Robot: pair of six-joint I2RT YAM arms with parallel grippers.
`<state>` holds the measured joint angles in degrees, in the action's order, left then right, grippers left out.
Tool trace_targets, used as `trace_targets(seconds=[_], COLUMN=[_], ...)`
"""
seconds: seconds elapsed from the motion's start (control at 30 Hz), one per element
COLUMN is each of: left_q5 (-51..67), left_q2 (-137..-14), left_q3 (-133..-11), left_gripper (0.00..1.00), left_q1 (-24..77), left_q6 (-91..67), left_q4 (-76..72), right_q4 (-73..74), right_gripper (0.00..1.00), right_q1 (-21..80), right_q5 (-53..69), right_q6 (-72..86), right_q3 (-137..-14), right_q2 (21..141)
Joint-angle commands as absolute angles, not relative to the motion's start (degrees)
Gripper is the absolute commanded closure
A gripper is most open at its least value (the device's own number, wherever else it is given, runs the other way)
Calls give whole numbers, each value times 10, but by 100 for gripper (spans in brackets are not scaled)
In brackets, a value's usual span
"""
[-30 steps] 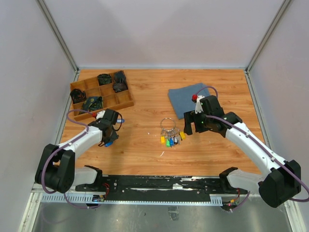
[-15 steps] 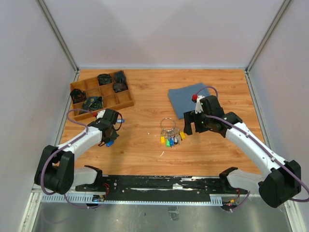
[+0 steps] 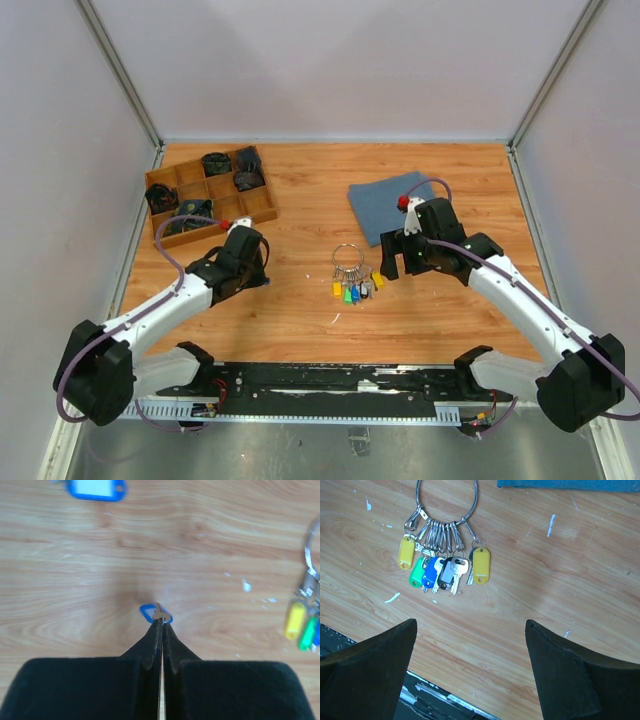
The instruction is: Put the keys on the keyring
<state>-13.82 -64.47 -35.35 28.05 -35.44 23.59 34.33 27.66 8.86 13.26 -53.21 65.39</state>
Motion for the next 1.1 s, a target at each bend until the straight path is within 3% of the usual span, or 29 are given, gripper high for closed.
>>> trace_targets(seconds=[0.0, 0.37, 0.57, 0.83, 1.07], left_q5=[-86, 26, -45, -96, -146], left_q2=[-636, -738, -782, -733, -734], left_q3=[-378, -414, -405, -385, -406], left_gripper=[100, 99, 99, 59, 56], left_q1=[331, 454, 452, 366, 249], left_q6=[-321, -289, -309, -327, -301], left_q4=[174, 70, 94, 118, 149], right_q4=[332, 320, 323, 328, 333], right_gripper=[10, 10, 9, 7, 7], right_q1=[285, 297, 305, 308, 311], right_q5=[102, 109, 101, 94, 90], right_q6=[121, 122, 124, 123, 121], right_q3=[-520, -513, -516, -517, -518], right_q2=[640, 656, 662, 661, 660])
